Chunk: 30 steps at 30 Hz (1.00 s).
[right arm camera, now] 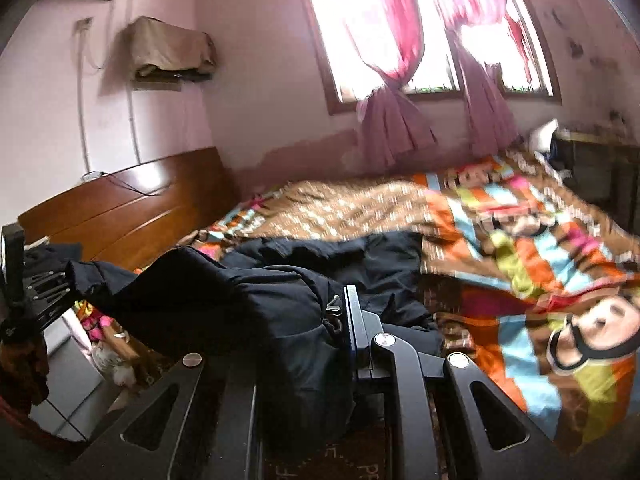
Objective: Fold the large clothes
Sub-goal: 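Carry the held jacket half over onto the other half with both tools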
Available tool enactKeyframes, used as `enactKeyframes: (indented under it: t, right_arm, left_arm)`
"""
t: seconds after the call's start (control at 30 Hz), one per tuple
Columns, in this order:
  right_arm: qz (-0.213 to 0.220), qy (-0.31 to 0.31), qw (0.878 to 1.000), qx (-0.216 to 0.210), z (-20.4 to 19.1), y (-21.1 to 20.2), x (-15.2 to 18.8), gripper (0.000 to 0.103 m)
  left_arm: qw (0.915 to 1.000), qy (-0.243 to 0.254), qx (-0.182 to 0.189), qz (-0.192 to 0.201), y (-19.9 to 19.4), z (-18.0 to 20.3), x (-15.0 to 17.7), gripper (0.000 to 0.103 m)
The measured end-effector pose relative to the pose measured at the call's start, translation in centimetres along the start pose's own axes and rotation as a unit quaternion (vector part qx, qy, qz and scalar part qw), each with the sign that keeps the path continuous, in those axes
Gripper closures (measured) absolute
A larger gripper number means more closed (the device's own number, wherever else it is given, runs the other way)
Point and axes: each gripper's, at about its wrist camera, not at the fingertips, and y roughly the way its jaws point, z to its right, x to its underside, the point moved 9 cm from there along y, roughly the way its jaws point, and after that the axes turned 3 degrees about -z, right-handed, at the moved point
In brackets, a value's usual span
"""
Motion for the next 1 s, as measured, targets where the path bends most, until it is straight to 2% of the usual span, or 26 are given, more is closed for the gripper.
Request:
enactKeyframes:
  t: [0.17,0.33,0.6,1.0]
  right_arm:
    - [0.002,-0.015,1.000,0.003,0.2,2.1,-0.9,0.089]
    - [0.004,-0.022,1.000,0.006,-0.5,3.4,-2.1,0.089]
    - [0.008,-0.036,0.999,0.014,-1.2,4.8,-2.5,0.089]
    - [0.011,-0.037,0.999,0.037,-0.1,7.8,-3.9,0.089]
  left_arm:
    - [0.9998,0.001,-0.018,-0.012,1.9,0.1,-1.3,0.096]
    - [0.9994,-0.023,-0.011,-0.022,3.4,-0.5,-2.0,0.096]
    - [0.9993,-0.019,-0.014,-0.030,5.2,-0.6,-2.0,0.096]
    - [0.9994,0.030,-0.019,-0.006,9.3,0.5,-5.2,0.096]
